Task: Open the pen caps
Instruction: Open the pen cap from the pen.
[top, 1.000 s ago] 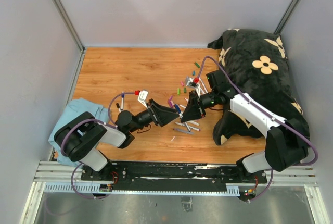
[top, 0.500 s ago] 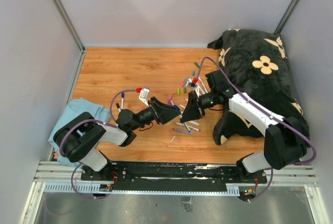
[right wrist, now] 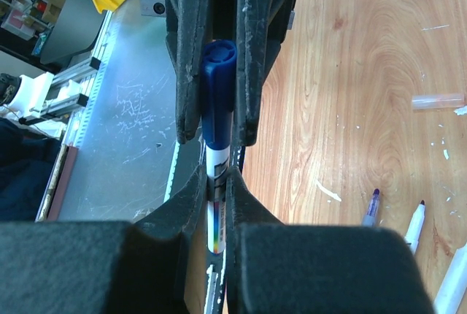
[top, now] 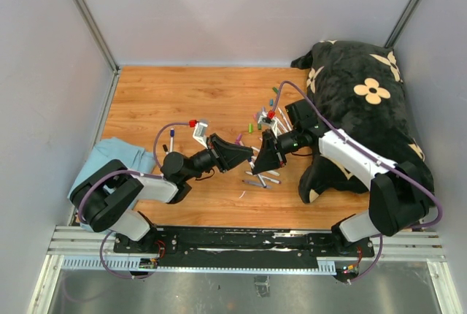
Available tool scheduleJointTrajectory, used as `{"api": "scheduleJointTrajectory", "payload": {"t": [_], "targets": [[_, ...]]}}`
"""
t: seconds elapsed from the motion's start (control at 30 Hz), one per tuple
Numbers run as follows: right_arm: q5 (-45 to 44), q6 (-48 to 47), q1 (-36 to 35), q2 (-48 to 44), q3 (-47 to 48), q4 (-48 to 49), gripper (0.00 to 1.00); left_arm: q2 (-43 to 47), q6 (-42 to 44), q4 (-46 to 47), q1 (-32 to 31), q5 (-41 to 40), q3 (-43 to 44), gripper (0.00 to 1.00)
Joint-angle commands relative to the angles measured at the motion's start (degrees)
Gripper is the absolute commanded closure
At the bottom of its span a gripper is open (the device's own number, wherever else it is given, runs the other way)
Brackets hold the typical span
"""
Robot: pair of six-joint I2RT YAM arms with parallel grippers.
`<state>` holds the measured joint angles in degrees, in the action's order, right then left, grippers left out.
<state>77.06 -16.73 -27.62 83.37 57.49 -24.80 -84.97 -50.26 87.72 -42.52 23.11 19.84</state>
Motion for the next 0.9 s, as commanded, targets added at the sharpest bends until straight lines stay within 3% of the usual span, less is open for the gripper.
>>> {"api": "scheduleJointTrajectory", "payload": {"t": [0.0, 0.17, 0.33, 0.57, 0.7, 0.87], "targets": [[2.4, -1.2, -0.7, 0.8, 1.5, -0.5, 0.97, 1.7, 2.0, 9.4, 0.3, 0.7, 0.5, 1.0], [2.2, -1.6, -2.5, 2.0, 1.5, -1.2, 0.99, 5.2, 2.8, 5.3, 6.6, -0.2, 3.6, 1.0], [0.4, -3.5, -4.3, 2.0, 1.8, -2.6, 0.99, 8.5, -1.7, 4.1, 15.6, -0.6, 7.2, 1.0], [-1.6, -3.4, -4.4, 2.1, 1.9, -2.6, 0.99, 16.6, -2.0, -0.9, 20.9, -2.4, 3.5, 1.0], [-12.1, -7.8, -6.1, 1.6, 2.2, -6.0, 0.99, 23.5, 0.4, -14.3, 21.8, -3.0, -1.7, 1.0], [-26.2, -13.3, -10.9, 3.2, 3.2, -9.9, 0.98, 33.4, 5.6, -41.8, 21.8, -7.1, -6.0, 1.0]]}}
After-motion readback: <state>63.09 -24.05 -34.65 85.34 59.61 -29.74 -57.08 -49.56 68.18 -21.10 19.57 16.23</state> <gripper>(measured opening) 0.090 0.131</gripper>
